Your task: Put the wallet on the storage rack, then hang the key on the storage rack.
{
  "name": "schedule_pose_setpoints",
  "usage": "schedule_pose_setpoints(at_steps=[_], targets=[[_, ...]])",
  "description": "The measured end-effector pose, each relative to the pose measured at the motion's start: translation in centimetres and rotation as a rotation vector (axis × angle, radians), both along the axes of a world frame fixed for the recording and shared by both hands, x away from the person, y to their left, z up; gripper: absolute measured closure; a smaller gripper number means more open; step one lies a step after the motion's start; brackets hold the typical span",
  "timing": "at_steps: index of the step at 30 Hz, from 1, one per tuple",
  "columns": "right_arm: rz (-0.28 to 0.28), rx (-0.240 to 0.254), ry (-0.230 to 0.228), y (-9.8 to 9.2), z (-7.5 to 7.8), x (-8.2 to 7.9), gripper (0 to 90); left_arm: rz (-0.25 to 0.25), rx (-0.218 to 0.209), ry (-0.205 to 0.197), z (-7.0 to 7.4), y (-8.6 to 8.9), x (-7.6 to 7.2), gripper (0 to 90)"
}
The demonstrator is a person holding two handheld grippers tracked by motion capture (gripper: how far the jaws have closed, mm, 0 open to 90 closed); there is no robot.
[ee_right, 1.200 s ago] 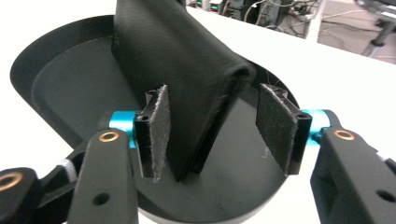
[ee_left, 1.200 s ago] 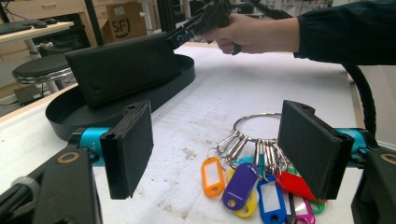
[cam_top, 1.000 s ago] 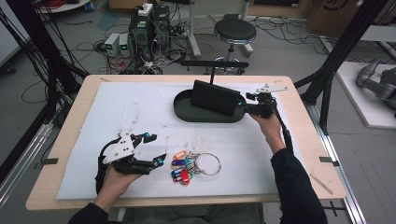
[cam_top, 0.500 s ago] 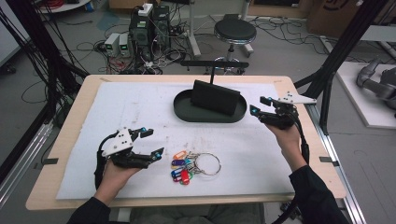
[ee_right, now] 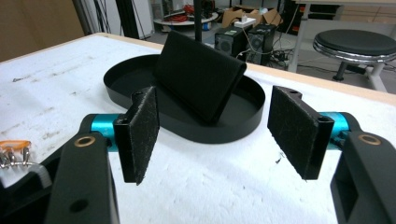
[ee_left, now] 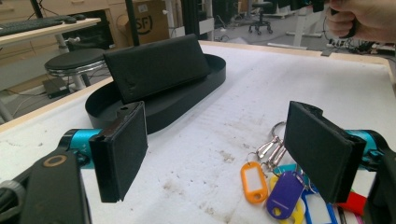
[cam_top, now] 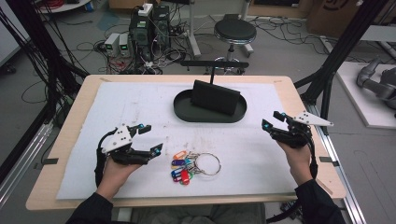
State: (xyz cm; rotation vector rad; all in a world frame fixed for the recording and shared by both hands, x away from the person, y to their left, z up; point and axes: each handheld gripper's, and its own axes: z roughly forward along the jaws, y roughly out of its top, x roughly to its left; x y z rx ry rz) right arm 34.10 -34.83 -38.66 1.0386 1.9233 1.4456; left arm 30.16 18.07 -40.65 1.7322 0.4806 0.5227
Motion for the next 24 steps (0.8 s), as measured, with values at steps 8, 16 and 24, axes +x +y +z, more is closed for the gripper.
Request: schedule_pose_setpoints(at_steps=[8, 16, 24], targets=[[0.001, 0.001, -0.014, -0.3, -0.1, -0.8, 32.7, 0.013, -0.018, 0.027, -0.1, 0.0, 0.5, 21.7], [0.0, -0.018, -0.022, -0.4, -0.3, -1.2, 32.9, -0.013, -0.024, 0.042, 0.2, -1.0, 1.2, 25.1], [-0.012, -0.023, -0.022, -0.7, -0.6, -1.3, 32.9, -0.023, -0.073, 0.137, 0.6, -3.3, 3.0, 24.5]])
